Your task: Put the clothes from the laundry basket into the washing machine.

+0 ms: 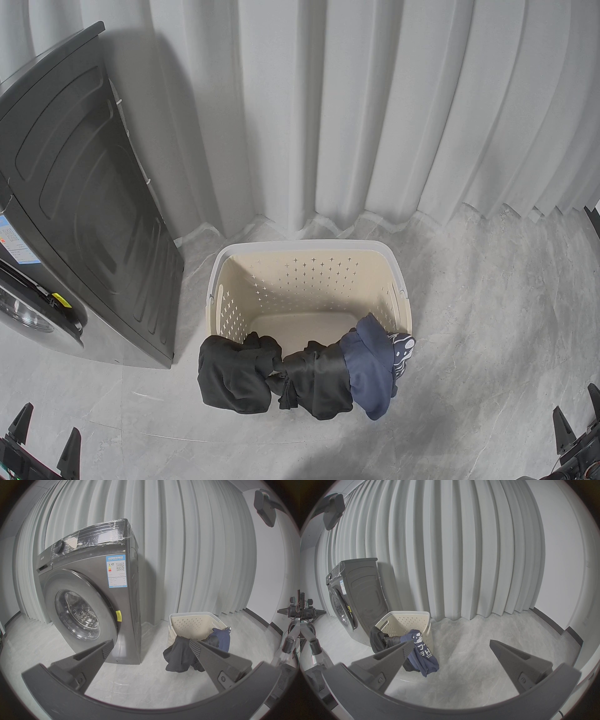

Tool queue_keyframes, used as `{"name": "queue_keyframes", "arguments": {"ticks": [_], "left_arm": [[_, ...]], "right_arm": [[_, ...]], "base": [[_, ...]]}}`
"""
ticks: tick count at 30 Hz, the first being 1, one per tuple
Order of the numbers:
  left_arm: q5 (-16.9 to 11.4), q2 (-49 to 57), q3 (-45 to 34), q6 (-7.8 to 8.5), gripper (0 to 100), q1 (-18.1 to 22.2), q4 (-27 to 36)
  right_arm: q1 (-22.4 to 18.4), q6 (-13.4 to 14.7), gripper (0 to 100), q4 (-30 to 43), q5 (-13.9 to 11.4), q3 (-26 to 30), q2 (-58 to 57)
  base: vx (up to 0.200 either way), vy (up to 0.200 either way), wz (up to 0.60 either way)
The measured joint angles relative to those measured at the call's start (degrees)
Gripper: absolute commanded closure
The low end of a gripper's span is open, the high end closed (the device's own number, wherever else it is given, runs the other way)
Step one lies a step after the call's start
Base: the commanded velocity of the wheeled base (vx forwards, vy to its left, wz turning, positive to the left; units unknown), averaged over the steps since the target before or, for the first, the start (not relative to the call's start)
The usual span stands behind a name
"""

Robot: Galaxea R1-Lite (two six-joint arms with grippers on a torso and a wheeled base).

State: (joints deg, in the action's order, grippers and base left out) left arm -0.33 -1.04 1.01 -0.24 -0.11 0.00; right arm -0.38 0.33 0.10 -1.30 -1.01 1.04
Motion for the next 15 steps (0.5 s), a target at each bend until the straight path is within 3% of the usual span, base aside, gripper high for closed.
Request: {"name": "queue_keyframes", "arguments": {"ticks": [2,8,15], "left_arm": [[0.0,0.0,0.0,0.0,0,0.0,0.0],[0.0,0.0,0.0,-0.02,0,0.0,0.0],[0.0,0.0,0.0,0.02,0,0.0,0.0]], "right_arm": [[0.0,0.0,0,0.0,0.0,0.0,0.0],[0.0,0.0,0,0.0,0.0,0.0,0.0],[0.0,0.0,0,0.0,0.0,0.0,0.0]], "base": [[0.0,0.0,0.0],[0.2,0.0,0.0],[0.0,0.0,0.0]]}}
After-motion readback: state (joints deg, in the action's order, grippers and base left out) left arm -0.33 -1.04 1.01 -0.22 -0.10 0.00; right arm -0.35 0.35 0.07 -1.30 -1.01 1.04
